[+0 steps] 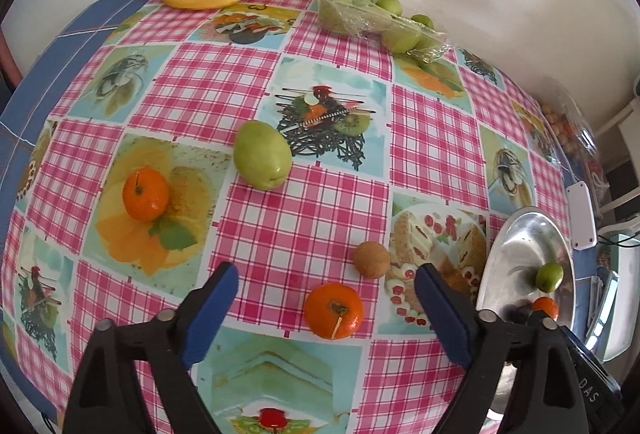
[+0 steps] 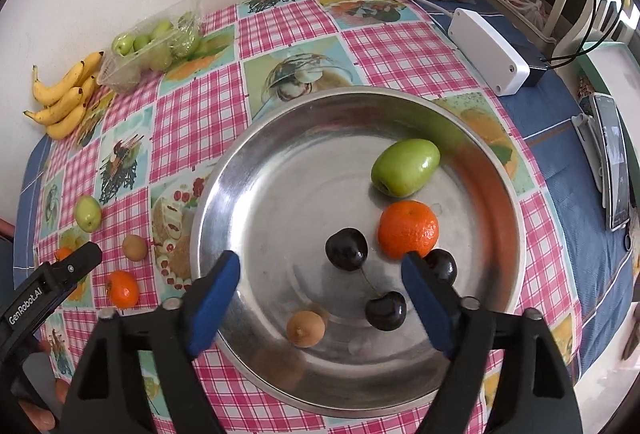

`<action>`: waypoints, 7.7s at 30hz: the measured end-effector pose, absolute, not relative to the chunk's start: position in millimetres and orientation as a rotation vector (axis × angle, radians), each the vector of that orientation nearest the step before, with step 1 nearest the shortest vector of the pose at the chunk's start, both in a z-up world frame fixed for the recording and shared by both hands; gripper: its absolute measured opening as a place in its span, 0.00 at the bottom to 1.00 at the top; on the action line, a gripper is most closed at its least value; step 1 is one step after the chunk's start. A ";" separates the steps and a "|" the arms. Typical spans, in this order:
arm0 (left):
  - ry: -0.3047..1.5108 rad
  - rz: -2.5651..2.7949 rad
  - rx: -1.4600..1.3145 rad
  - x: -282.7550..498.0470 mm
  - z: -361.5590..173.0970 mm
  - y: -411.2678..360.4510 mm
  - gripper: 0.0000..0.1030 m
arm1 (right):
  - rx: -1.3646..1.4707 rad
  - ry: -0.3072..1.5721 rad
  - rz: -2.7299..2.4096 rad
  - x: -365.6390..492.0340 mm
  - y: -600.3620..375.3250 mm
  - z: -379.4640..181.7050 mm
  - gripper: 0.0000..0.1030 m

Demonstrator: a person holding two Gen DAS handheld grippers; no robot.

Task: Organize fruits
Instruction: 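Withdraw both grippers from the bowl back over the remaining fruit, then grasp the brown kiwi with the right gripper while the left gripper grasps another mandarin, then carry the kiwi with the right gripper and the mandarin with the left gripper to the bowl, then open the right gripper over the bowl while the left gripper releases the mandarin into it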

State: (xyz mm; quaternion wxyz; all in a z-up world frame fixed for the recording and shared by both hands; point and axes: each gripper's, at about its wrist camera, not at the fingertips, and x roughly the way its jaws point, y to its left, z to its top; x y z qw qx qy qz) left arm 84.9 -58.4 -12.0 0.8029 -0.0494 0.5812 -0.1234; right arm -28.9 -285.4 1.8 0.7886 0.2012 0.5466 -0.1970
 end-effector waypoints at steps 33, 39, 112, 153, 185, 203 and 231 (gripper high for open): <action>1.199 -0.287 0.073 81.1 -11.0 -64.9 1.00 | 0.419 1.207 -0.471 -27.7 -284.0 -3.8 0.97; 1.176 -0.296 0.097 81.6 -5.0 -58.9 1.00 | 0.396 1.191 -0.473 -24.6 -278.1 -0.4 0.97; 1.156 -0.128 -0.116 142.0 -22.7 52.4 0.99 | 0.271 1.179 -0.136 65.9 -143.5 -20.5 0.72; 1.177 -0.191 -0.201 136.7 -1.4 54.4 0.37 | 0.325 1.179 -0.141 55.8 -155.8 -7.4 0.26; 1.170 -0.380 -0.034 93.6 16.1 -57.3 0.37 | 0.547 1.133 -0.309 -2.5 -261.0 9.8 0.26; 1.152 -0.578 0.174 34.7 11.1 -155.3 0.38 | 0.650 1.117 -0.547 -56.0 -350.7 6.5 0.26; 1.179 -0.684 0.281 3.9 -14.4 -203.5 0.38 | 0.651 1.181 -0.696 -70.8 -382.8 -16.5 0.26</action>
